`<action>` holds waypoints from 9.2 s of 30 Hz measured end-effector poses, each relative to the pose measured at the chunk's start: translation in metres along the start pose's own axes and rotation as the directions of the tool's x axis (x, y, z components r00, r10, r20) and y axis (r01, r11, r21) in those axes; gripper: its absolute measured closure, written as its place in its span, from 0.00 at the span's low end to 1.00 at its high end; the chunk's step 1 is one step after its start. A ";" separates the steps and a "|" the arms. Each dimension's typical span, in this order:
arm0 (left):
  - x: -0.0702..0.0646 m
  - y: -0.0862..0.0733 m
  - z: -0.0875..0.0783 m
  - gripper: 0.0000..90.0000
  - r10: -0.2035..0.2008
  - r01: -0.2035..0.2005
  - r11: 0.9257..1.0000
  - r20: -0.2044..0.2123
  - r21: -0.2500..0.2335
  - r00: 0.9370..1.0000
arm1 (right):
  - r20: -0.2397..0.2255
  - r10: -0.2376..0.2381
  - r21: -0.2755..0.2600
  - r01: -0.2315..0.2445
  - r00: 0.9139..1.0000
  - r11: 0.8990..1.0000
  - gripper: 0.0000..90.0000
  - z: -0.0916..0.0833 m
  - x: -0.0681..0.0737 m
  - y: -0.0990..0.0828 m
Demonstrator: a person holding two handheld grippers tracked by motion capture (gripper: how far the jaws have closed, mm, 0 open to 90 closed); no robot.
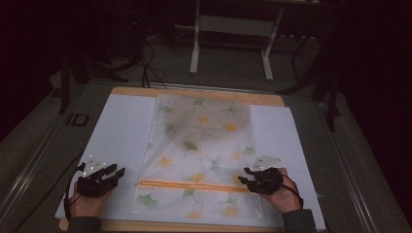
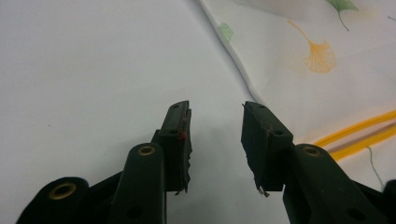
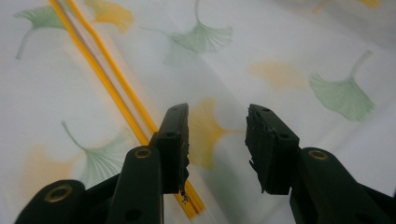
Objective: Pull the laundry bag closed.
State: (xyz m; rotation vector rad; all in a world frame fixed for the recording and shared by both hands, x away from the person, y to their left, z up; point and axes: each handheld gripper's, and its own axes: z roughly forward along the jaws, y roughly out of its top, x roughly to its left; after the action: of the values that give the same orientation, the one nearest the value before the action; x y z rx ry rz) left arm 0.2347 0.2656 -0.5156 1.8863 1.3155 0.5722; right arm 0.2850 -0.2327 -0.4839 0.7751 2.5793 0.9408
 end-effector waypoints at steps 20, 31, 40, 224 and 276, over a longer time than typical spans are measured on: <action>0.001 0.001 -0.001 0.70 0.016 -0.016 1.000 0.019 0.004 1.000 | -0.073 -0.122 0.027 0.124 0.990 0.992 0.66 0.025 0.028 0.042; 0.002 0.002 -0.003 0.70 0.009 -0.009 1.000 0.025 0.003 1.000 | -0.097 -0.174 0.028 0.178 0.980 0.984 0.66 0.033 0.039 0.062; 0.004 0.002 -0.006 0.70 0.008 -0.007 1.000 0.029 -0.009 1.000 | -0.137 -0.240 0.042 0.248 0.961 0.968 0.67 0.048 0.057 0.085; 0.011 0.006 -0.017 0.70 -0.010 0.010 0.999 0.014 -0.050 1.000 | -0.243 -0.319 0.120 0.354 0.916 0.927 0.94 0.187 0.185 0.213; 0.013 0.005 -0.019 0.70 -0.018 0.018 0.998 0.006 -0.057 1.000 | -0.227 -0.296 0.181 0.339 0.928 0.923 0.80 0.188 0.176 0.208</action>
State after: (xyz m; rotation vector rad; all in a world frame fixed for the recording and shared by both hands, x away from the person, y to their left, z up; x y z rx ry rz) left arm 0.2286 0.2831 -0.5006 1.8264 1.2981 0.5896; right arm 0.3036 0.0976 -0.5009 0.3008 2.8966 0.6707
